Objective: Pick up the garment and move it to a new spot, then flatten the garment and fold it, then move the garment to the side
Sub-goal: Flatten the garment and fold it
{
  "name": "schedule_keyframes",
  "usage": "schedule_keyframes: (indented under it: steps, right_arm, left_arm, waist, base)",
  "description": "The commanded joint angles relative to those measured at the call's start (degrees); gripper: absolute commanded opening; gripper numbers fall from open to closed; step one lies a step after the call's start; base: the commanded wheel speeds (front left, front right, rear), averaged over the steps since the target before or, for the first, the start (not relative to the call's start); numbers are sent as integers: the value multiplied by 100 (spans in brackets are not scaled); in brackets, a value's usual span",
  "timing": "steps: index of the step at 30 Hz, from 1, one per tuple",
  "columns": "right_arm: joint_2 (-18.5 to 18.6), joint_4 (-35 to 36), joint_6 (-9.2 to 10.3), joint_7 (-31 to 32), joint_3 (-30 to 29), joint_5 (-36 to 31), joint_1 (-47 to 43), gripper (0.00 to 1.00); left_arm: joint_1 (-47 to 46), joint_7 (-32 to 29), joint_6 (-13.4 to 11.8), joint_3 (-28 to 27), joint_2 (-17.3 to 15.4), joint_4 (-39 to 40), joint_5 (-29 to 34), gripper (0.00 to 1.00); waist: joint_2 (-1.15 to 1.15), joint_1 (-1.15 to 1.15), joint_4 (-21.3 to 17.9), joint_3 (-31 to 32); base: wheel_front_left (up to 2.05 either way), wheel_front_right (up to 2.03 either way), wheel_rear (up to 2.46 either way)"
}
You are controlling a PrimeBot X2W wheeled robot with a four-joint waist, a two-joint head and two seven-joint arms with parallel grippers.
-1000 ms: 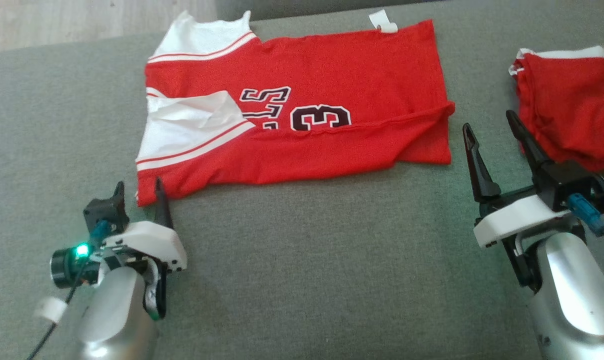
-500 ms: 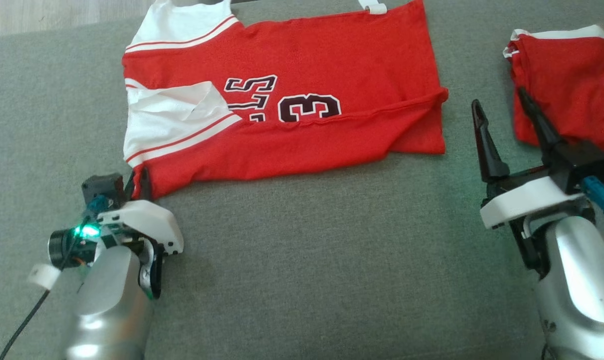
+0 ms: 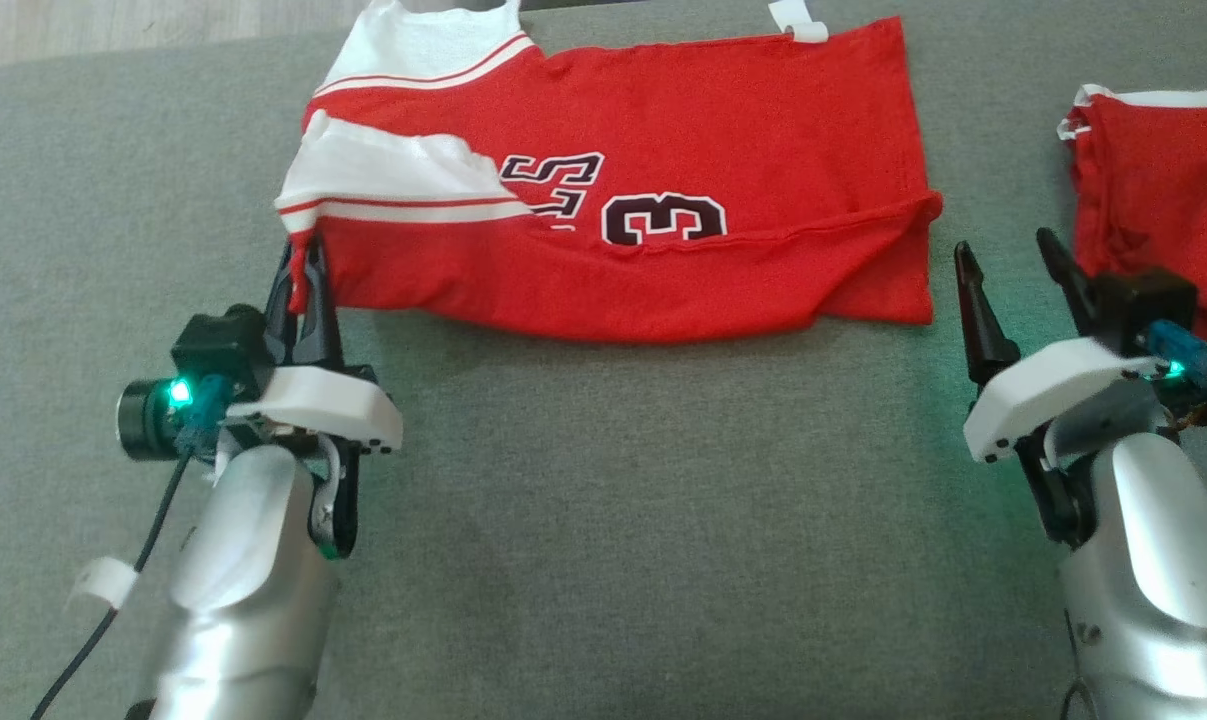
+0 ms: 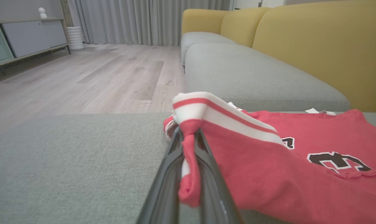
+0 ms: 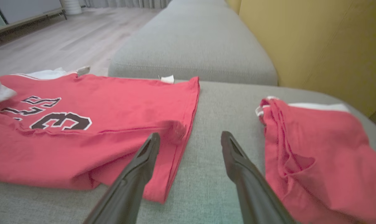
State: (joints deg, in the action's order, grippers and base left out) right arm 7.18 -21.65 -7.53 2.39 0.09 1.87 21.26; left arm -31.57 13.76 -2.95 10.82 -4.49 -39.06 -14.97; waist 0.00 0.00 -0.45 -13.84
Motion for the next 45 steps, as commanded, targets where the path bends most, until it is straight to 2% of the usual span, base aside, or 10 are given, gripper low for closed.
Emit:
schedule_keyframes:
  steps: [1,9,18,19,20,25,32,40,45]
  right_arm:
    - [-64,80,4,70,51,41,241,100]
    - [-350,-825,4,672,-131,115,591,100]
    - [-426,-1766,4,1292,-31,354,856,100]
    - [-427,-1840,4,1329,34,406,881,55]
    - [-427,-1891,4,1331,96,439,906,0]
    - [-344,-1919,4,1052,115,191,999,0]
    - [320,-1582,4,872,190,8,958,0]
    - [1036,-957,4,1339,780,674,609,0]
    - [1286,-517,4,1776,1191,1316,264,0]
  left_arm:
    - [-133,62,10,-116,-99,233,57,0]
    - [-42,69,16,58,-63,568,90,0]
    - [-37,84,-22,142,-35,728,66,0]
    - [-32,86,-27,143,-41,735,63,0]
    - [-26,87,-34,141,-53,736,62,0]
    - [5,93,-63,107,-146,724,41,0]
    - [145,101,-122,49,-256,667,-8,0]
    - [461,108,-149,62,-300,685,-52,0]
    - [786,-1,-66,89,-336,744,-163,0]
  waist:
    - [0,0,30,0]
    - [0,0,200,-88]
    - [0,0,358,-202]
    - [0,0,364,-206]
    - [0,0,365,-207]
    - [0,0,328,-167]
    - [0,0,187,49]
    - [0,0,35,399]
    - [0,0,-42,671]
  base:
    - [0,0,0]
    - [0,0,0]
    - [0,0,0]
    - [0,0,0]
    - [0,0,0]
    - [0,0,0]
    - [0,0,0]
    - [0,0,0]
    - [0,0,0]
